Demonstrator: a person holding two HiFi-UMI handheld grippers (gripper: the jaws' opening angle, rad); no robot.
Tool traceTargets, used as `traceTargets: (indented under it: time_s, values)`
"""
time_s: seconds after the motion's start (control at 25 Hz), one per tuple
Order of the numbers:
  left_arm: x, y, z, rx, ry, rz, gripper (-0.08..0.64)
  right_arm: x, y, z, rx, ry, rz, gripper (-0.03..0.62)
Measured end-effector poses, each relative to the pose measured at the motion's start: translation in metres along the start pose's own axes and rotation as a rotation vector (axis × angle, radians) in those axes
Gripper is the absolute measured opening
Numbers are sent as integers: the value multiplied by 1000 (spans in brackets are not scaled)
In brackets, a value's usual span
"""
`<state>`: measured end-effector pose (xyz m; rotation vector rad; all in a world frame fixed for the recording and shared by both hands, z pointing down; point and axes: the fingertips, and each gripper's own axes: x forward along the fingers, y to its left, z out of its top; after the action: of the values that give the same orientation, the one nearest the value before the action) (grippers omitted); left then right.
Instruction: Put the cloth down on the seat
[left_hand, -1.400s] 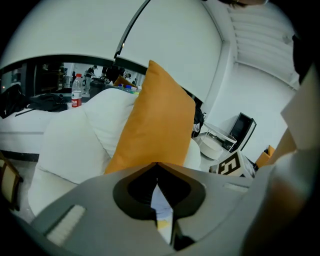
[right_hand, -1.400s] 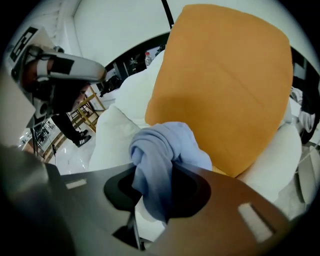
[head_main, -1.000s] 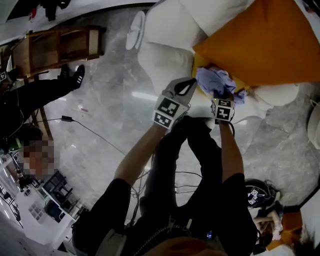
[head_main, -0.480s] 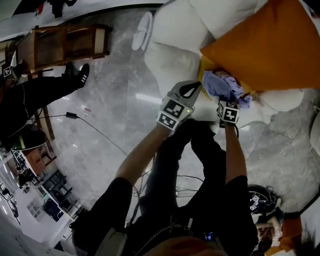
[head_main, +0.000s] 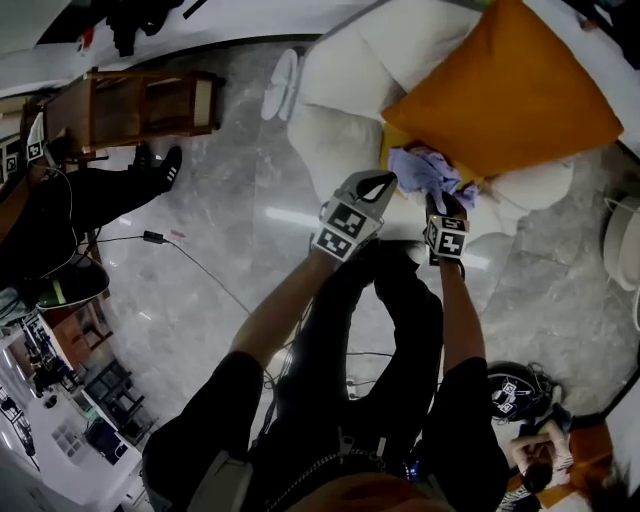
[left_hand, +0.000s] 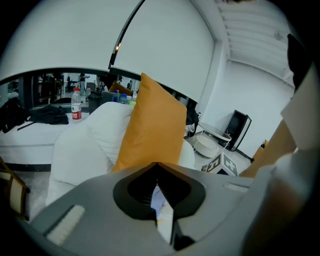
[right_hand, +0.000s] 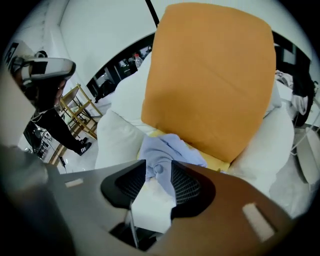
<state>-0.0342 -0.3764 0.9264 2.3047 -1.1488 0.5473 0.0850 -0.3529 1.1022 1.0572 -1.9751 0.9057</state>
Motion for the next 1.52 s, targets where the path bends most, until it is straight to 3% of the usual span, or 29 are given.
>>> traceTargets:
  time_s: [0.28, 0.44, 0.68, 0.96, 1.12, 1.32, 1.52]
  values:
    - [-28, -33, 56, 6, 3, -12, 6, -81, 21, 40, -24, -12, 5, 3]
    - [-51, -61, 83, 15, 34, -21, 6, -137, 39, 63, 21, -31, 17, 3]
    - [-75, -101, 113, 42, 91, -28, 6, -236, 64, 121, 28, -144, 24, 2]
    - [-112, -129, 160, 78, 72, -61, 6, -346, 94, 199, 51, -318, -22, 2]
    - [-118, -137, 201, 80, 18, -57, 6, -388, 100, 233, 12, -376, -32, 2]
    - [-128, -152, 221, 93, -7, -70, 6, -424, 105, 243, 6, -433, -44, 2]
    - [-138, -158, 236, 120, -10, -92, 6, -441, 115, 252, -74, -433, -36, 2]
